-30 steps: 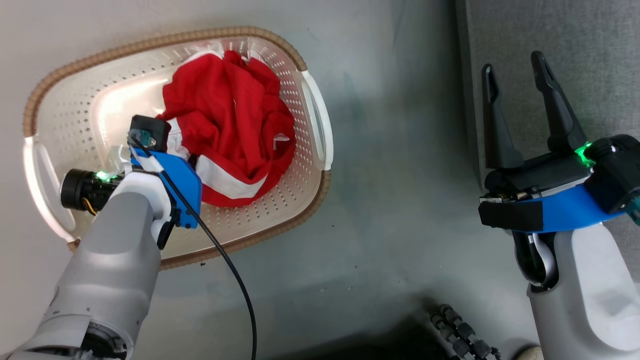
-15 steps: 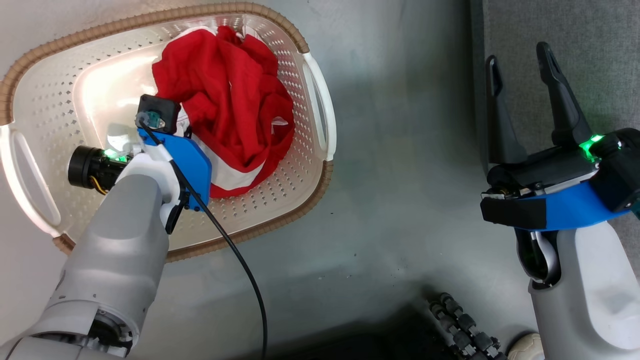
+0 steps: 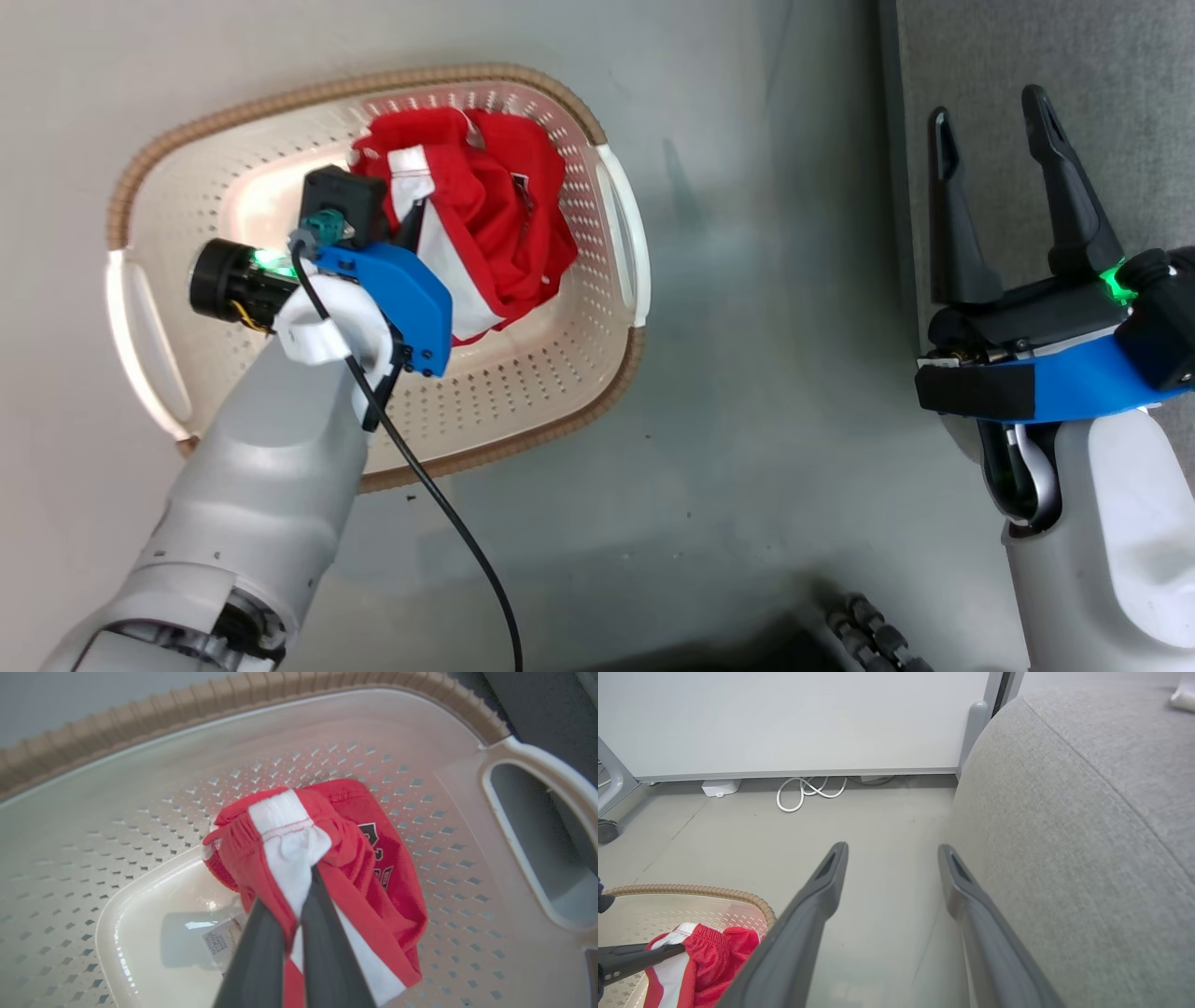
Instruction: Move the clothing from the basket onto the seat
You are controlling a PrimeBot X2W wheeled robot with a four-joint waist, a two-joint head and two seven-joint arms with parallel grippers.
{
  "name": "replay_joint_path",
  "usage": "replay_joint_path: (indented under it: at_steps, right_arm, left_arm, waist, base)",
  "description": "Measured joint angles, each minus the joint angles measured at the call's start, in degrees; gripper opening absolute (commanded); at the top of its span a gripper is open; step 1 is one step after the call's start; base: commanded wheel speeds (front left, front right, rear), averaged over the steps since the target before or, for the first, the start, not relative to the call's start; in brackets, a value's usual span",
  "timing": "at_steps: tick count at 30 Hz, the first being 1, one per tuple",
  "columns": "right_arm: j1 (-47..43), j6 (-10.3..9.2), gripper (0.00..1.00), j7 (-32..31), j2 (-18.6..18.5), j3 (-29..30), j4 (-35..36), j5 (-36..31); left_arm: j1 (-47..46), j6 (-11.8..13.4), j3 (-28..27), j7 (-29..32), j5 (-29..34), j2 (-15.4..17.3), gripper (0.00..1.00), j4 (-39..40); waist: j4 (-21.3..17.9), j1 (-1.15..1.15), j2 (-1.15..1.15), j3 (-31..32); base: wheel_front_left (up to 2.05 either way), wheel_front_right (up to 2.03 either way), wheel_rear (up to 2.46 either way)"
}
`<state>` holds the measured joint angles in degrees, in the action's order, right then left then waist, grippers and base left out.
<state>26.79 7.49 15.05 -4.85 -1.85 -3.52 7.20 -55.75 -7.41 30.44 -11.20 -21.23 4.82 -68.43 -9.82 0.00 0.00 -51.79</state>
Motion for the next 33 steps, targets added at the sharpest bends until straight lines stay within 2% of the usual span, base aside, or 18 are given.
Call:
replay_joint_path:
  at_steps: [7, 11, 21, 33]
  right_arm:
    - [-0.74, 0.0, 1.0, 0.0, -0.74, 0.41, -1.22, -0.02]
    - [-2.35, 0.0, 1.0, 0.0, -1.24, 0.88, -2.48, -0.02]
    - [-6.05, 0.0, 1.0, 0.0, -1.25, 1.42, -4.79, 0.0]
    - [-12.73, 0.0, 1.0, 0.0, -0.27, 1.98, -7.69, 0.53]
  left_arm:
    - [1.74, 0.0, 3.0, -3.1, -3.55, -0.32, 0.0, 3.11]
    - [3.93, 0.0, 3.75, -3.71, -5.5, 0.0, 0.0, 7.35]
    - [8.92, 0.0, 2.2, -3.79, -3.93, 1.34, 0.0, 18.63]
    - [12.64, 0.01, 0.1, -3.81, -2.25, 0.14, 0.0, 27.73]
  waist:
    - [1.87, 0.0, 0.0, 4.98]
    - [3.4, 0.0, 0.0, 9.89]
    - [5.63, -0.01, 0.0, 19.83]
    - [7.33, -0.02, 0.0, 33.48]
  base:
    - [0.0, 0.0, 0.0]
    - [0.0, 0.0, 0.0]
    - [0.0, 0.0, 0.0]
    - [0.0, 0.0, 0.0]
